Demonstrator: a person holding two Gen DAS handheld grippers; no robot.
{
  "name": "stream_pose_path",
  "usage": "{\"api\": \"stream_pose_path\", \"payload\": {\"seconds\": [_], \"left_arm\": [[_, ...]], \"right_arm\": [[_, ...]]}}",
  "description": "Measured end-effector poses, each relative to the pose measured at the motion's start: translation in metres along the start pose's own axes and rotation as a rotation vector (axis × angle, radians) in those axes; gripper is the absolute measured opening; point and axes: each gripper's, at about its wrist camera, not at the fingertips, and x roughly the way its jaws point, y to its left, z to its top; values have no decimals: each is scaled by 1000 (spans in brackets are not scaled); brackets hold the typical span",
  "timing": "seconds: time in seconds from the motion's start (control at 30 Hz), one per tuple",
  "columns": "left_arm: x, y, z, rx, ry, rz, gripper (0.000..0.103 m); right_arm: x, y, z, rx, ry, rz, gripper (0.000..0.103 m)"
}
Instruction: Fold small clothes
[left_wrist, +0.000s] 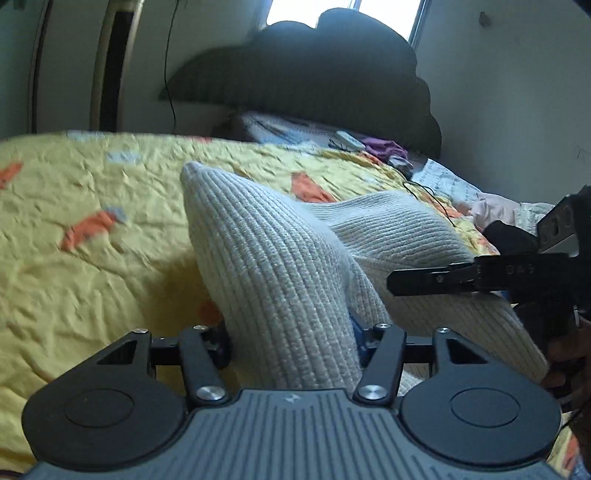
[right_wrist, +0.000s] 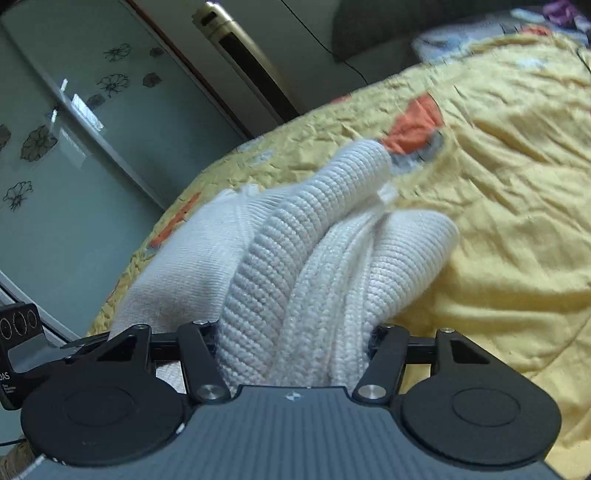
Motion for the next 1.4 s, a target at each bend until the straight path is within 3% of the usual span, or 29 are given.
{"api": "stream_pose_path", "payload": {"seconds": [0.13, 0.27, 0.3, 0.4, 0.5, 0.6, 0.7, 0.77, 0.8, 0.87, 0.9, 1.0, 1.1, 1.17, 1.23, 1.33, 1.4], "left_arm": [[-8, 25, 18, 0, -24, 28, 59], [14, 50, 24, -31, 97, 133, 66], [17, 55, 23, -45, 115, 156, 69], [-2, 56, 14, -29, 54, 153, 72], [-23, 44, 3, 47, 1, 234, 78], [-41, 34, -8, 73, -34, 258, 80], [-39, 23, -21, 90, -17, 246, 88], [-28, 15, -29, 112, 25, 279, 88], [-23, 12, -31, 116, 42, 304, 88], [-23, 8, -32, 104, 50, 312, 88], [-27, 7, -32, 99, 46, 307, 88], [-33, 1, -36, 116, 35, 330, 88], [-31, -2, -38, 117, 40, 355, 88], [-31, -4, -39, 96, 44, 361, 88], [-33, -5, -40, 80, 45, 363, 88], [-35, -7, -42, 81, 37, 380, 88], [-34, -8, -43, 78, 35, 390, 88]], "right_arm": [[1, 28, 16, -66, -59, 18, 59], [34, 26, 32, -37, -50, 12, 59], [44, 23, 33, -20, -29, -3, 61], [66, 13, 26, 24, 1, -73, 74], [49, 7, 21, 61, -33, -60, 74], [14, 17, 12, 38, -100, -135, 75], [-21, 47, -2, -84, -192, -185, 75], [-28, 63, -13, -176, -191, -185, 75], [-22, 69, -18, -234, -160, -218, 80], [2, 69, -28, -338, -63, -390, 80], [10, 62, -31, -353, -40, -449, 87], [-4, 49, -36, -223, -91, -429, 84], [-13, 74, -48, -275, -172, -444, 85], [-4, 80, -55, -328, -141, -476, 88], [9, 66, -58, -317, -95, -536, 99], [-4, 49, -58, -151, -112, -479, 100], [-9, 56, -62, -156, -133, -485, 101]]}}
